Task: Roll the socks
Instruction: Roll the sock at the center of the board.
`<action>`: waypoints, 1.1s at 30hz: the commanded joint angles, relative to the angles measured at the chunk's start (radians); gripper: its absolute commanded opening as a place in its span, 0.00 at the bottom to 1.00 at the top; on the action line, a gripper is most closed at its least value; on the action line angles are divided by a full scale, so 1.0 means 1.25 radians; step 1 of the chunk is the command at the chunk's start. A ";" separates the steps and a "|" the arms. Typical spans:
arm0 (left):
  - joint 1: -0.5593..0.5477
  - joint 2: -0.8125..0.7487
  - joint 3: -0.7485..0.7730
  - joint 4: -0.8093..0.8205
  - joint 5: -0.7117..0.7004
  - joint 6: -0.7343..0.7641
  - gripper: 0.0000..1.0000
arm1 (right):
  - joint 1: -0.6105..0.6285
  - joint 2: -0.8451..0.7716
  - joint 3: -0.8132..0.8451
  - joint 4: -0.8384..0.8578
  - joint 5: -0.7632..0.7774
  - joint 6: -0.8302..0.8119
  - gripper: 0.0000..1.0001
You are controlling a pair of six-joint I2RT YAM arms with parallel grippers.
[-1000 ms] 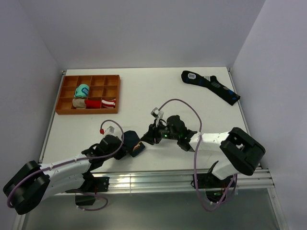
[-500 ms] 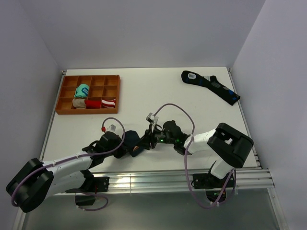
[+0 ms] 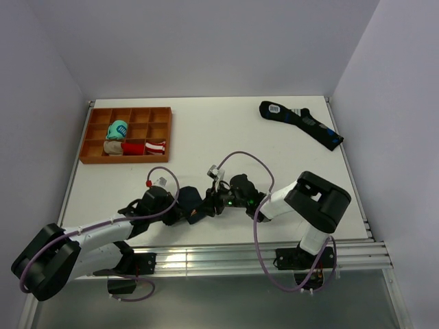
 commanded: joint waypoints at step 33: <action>0.174 0.125 0.051 -0.121 0.046 0.149 0.00 | 0.066 0.084 -0.029 0.063 0.076 -0.020 0.52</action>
